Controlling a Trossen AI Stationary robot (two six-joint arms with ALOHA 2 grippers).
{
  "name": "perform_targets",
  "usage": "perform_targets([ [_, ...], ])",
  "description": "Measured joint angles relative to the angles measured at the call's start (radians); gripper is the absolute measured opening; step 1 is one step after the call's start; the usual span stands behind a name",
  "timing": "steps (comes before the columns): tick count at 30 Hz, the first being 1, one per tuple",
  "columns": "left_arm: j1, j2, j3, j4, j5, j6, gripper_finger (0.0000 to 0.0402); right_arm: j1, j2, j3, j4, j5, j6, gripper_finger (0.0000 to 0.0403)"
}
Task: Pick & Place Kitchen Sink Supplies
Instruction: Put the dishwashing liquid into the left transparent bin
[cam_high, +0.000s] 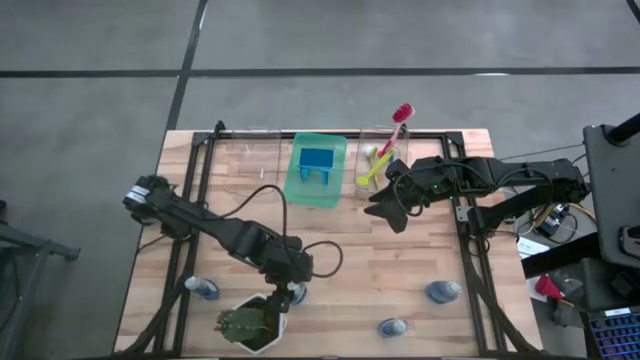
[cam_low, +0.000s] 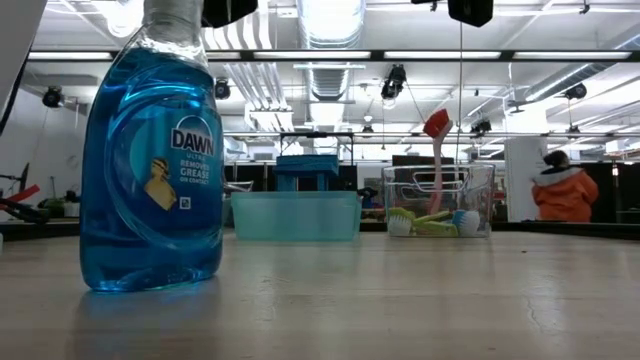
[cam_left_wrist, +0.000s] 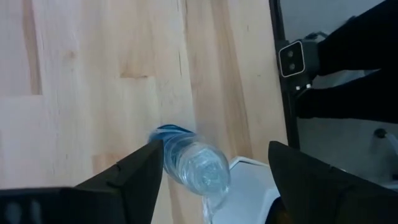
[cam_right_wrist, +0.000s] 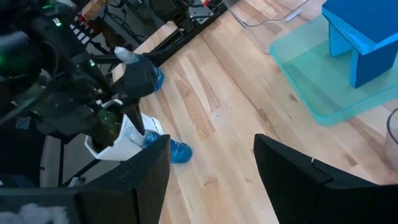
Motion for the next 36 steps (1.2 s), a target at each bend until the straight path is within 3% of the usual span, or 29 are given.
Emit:
perform_targets([
  [15,-0.001,0.051,0.000,-0.049,0.001,-0.031,0.0270,0.000,0.000,-0.002,0.000,0.004,-0.013,0.0226],
  [28,-0.001,0.050,0.000,-0.035,0.036,-0.049,0.0160,0.000,0.000,-0.002,0.000,0.018,-0.018,0.0226],
  [36,0.000,0.050,0.000,-0.032,0.037,-0.043,0.0127,0.000,0.000,-0.002,0.000,0.018,-0.018,0.0226],
])
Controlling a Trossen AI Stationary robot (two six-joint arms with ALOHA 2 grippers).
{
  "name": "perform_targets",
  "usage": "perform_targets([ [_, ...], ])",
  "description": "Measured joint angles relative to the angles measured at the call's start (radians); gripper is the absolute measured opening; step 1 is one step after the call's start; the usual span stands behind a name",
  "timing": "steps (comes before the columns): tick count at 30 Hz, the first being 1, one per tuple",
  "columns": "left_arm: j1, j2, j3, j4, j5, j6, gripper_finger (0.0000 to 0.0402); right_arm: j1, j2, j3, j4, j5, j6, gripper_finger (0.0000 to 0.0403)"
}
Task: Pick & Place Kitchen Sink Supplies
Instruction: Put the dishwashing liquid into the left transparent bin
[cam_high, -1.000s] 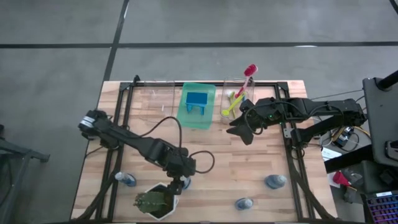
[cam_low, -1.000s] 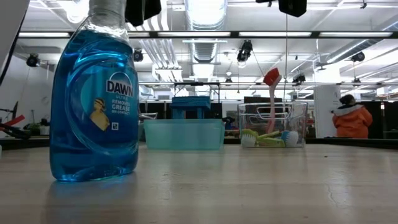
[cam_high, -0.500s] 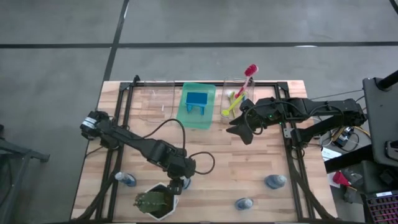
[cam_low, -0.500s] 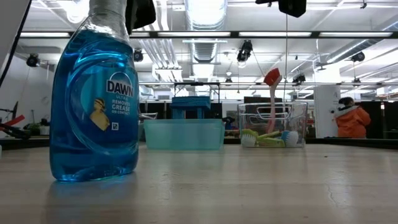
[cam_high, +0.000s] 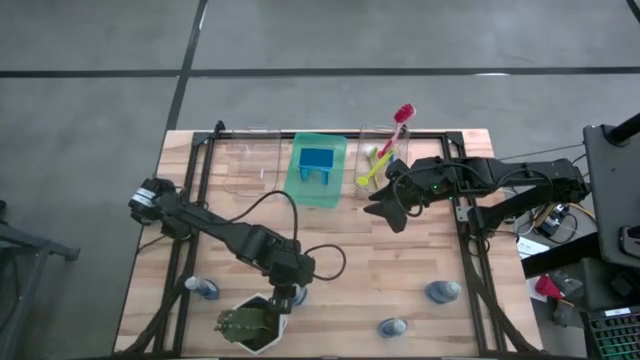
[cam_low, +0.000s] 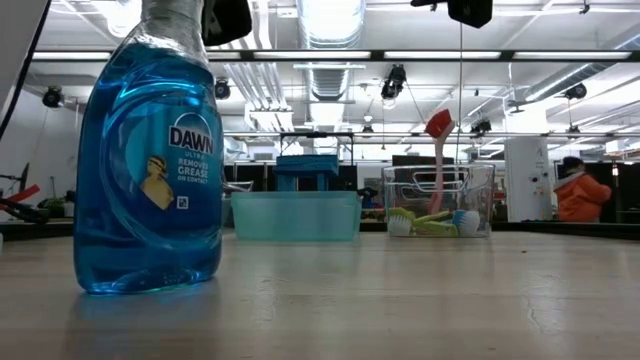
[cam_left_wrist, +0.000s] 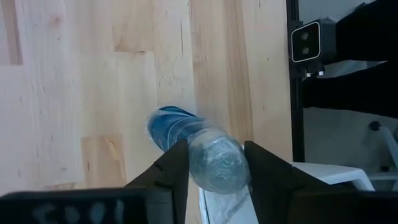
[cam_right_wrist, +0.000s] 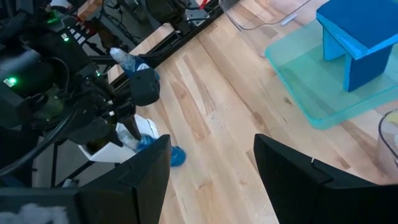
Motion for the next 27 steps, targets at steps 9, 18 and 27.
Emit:
perform_targets([
  [9,0.001,-0.002,0.000,0.000,-0.014,-0.011,0.0113,0.000,0.000,0.000,0.000,0.000,0.000,0.0226],
  [18,0.017,-0.044,-0.001,-0.022,-0.030,-0.028,0.0113,0.000,0.000,0.000,0.000,0.005,0.000,0.0226],
  [27,0.071,-0.136,-0.001,-0.104,-0.063,-0.065,0.0113,-0.001,0.000,0.000,0.003,0.009,-0.001,0.0226],
])
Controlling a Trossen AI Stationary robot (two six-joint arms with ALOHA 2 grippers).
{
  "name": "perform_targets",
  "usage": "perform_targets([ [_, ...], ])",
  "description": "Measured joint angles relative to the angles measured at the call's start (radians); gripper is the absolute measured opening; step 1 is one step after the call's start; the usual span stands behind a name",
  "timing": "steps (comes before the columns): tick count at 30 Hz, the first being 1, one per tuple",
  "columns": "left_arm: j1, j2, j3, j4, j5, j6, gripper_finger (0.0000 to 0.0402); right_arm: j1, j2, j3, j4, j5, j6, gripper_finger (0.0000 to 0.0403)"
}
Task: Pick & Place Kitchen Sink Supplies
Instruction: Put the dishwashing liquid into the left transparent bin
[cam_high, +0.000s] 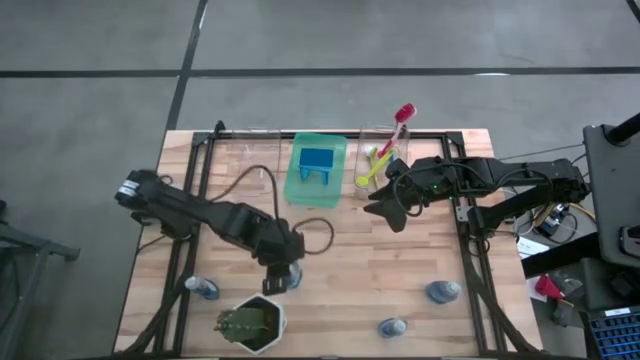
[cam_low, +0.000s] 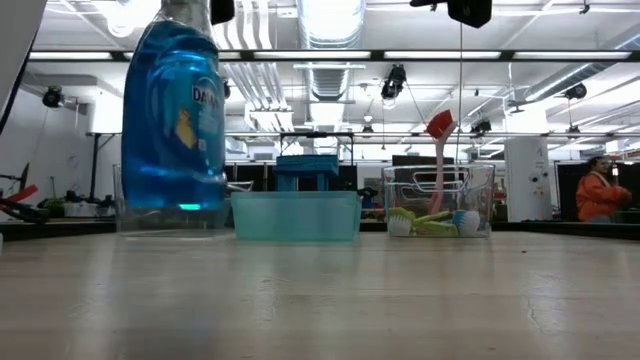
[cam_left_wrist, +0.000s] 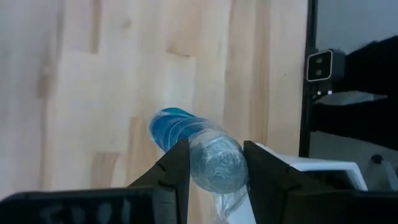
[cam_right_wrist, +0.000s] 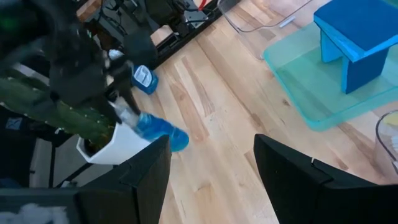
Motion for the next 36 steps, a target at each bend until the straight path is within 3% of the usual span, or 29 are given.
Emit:
perform_targets([
  [9,0.123,-0.147,0.000,-0.139,-0.012,-0.055,0.0115,0.000,0.000,0.000,0.006,0.010,-0.016,0.0226],
  [17,0.314,-0.293,0.000,-0.166,-0.020,-0.082,0.0109,0.000,0.000,0.000,0.057,0.009,-0.022,0.0226],
  [26,0.657,-0.376,0.000,-0.167,0.000,-0.053,0.0113,0.000,0.000,0.006,0.058,0.006,-0.047,0.0226],
  [36,1.093,-0.315,0.000,-0.171,0.093,0.216,0.0113,-0.002,-0.001,0.006,0.083,0.017,-0.036,0.0226],
])
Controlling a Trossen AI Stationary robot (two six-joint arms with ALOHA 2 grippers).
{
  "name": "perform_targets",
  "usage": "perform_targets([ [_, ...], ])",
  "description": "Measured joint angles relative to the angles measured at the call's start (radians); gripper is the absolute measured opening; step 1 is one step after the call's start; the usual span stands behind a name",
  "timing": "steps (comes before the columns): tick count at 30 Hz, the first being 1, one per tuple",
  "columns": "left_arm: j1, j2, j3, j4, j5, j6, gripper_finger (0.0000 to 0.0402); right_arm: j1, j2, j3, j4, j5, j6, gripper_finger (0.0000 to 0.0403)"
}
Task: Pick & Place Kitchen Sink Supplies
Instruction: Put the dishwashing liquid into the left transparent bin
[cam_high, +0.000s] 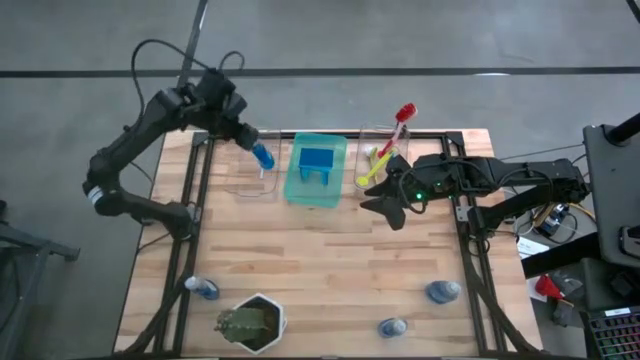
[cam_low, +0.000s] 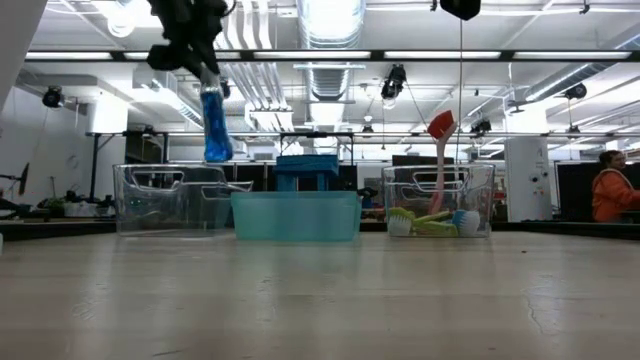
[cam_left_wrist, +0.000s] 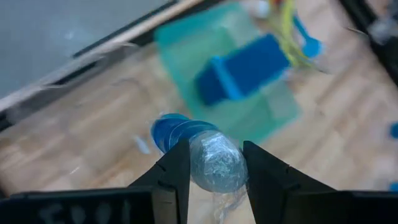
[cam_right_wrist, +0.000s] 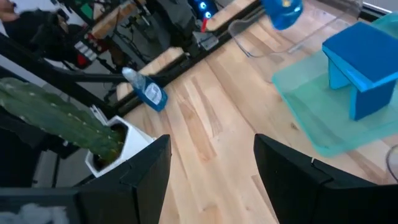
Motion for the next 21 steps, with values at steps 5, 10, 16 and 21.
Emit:
perform_targets([
  [5,0.150,0.084,0.000,-0.009,0.004,0.096,0.0114,0.000,0.000,0.000,0.034,0.031,0.018,0.0226],
  [10,0.207,0.179,0.000,-0.005,-0.008,0.209,0.0113,0.000,0.000,0.000,0.064,0.087,0.069,0.0226],
  [16,0.216,0.278,0.000,0.027,-0.080,0.264,0.0114,0.000,0.000,0.000,0.104,0.128,0.071,0.0226],
  [21,0.217,0.316,0.000,0.057,-0.073,0.263,0.0111,-0.001,0.000,0.000,0.130,0.131,0.072,0.0226],
])
